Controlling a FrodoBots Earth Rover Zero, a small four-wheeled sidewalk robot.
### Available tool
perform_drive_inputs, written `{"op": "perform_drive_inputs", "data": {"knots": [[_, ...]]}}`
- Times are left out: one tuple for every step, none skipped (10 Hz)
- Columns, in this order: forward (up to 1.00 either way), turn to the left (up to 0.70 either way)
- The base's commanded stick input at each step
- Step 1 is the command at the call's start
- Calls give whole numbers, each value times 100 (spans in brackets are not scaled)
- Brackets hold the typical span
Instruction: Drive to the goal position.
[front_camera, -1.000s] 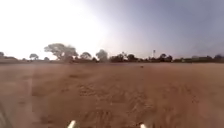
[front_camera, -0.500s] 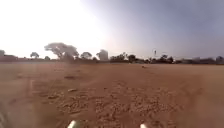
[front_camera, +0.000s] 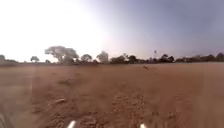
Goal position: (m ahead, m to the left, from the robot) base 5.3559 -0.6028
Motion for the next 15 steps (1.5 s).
{"op": "perform_drive_inputs", "data": {"knots": [[100,0],[100,0],[100,0],[100,0],[100,0],[100,0],[100,0],[100,0],[100,0],[100,0],[100,0],[100,0],[100,0],[100,0],[100,0]]}}
